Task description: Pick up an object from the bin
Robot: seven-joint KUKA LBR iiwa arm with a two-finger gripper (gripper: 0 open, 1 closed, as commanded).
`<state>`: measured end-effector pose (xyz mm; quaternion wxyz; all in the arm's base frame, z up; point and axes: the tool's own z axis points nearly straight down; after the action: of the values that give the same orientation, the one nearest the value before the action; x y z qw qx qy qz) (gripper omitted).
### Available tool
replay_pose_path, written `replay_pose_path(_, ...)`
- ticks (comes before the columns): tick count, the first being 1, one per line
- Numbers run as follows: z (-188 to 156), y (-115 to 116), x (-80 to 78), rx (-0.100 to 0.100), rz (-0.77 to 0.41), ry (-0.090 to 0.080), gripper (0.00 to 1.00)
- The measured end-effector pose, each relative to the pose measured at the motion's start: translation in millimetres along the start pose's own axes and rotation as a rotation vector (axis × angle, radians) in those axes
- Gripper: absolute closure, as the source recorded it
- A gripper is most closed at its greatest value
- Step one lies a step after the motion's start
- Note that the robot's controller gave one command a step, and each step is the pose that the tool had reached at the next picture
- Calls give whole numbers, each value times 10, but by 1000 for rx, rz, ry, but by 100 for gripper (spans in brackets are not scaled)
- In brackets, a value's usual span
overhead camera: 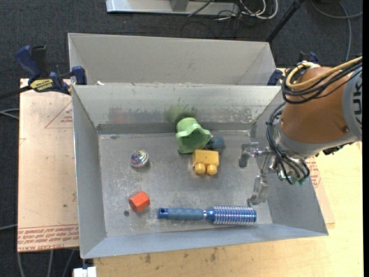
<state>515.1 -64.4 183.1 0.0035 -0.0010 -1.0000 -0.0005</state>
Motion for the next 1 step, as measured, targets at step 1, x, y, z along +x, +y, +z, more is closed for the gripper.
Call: replay_pose_path(1, 1133, 108, 267, 2, -152, -21, 0)
